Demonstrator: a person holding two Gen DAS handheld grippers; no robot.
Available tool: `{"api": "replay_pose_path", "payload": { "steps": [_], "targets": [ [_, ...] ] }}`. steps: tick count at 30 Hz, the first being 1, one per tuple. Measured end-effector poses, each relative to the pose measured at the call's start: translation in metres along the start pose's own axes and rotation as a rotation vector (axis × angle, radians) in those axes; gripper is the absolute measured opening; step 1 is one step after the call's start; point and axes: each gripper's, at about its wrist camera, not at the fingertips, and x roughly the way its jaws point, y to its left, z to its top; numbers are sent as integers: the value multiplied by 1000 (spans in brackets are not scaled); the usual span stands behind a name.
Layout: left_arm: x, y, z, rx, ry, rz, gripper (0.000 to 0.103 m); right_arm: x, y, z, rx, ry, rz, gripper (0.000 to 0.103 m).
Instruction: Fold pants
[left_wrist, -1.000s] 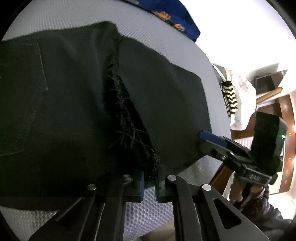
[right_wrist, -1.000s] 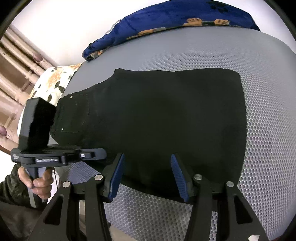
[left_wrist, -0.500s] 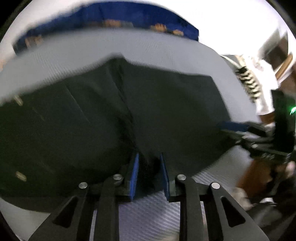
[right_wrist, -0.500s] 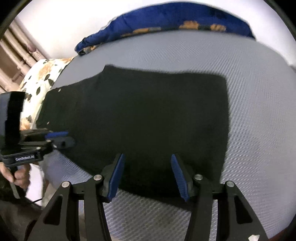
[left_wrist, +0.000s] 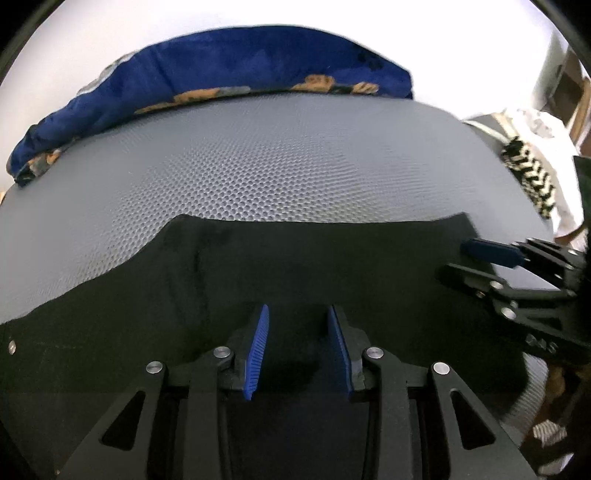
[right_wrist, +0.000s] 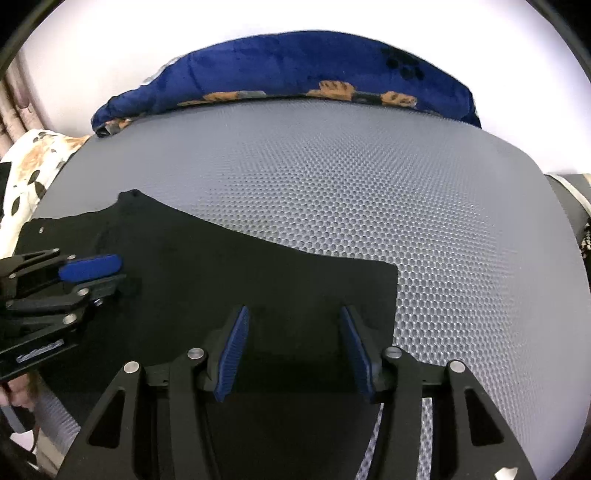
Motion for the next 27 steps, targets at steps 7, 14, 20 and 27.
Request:
{"api": "replay_pose_path", "payload": {
  "steps": [7,14,20,27],
  "targets": [
    [8,-7,6,63,-29,61,38,6,6,-2,-50,-13,-35,51],
    [1,-7,-5,57,-30,88,48,1,7,-12,-18,21,4,51],
    [-12,-6,-32,72,-29,104,58,-15,17,-40,-17,59,18,51],
    [-29,3,-55,58,-13,108,60,-31,31,-66,-15,89,39,51]
  ]
}}
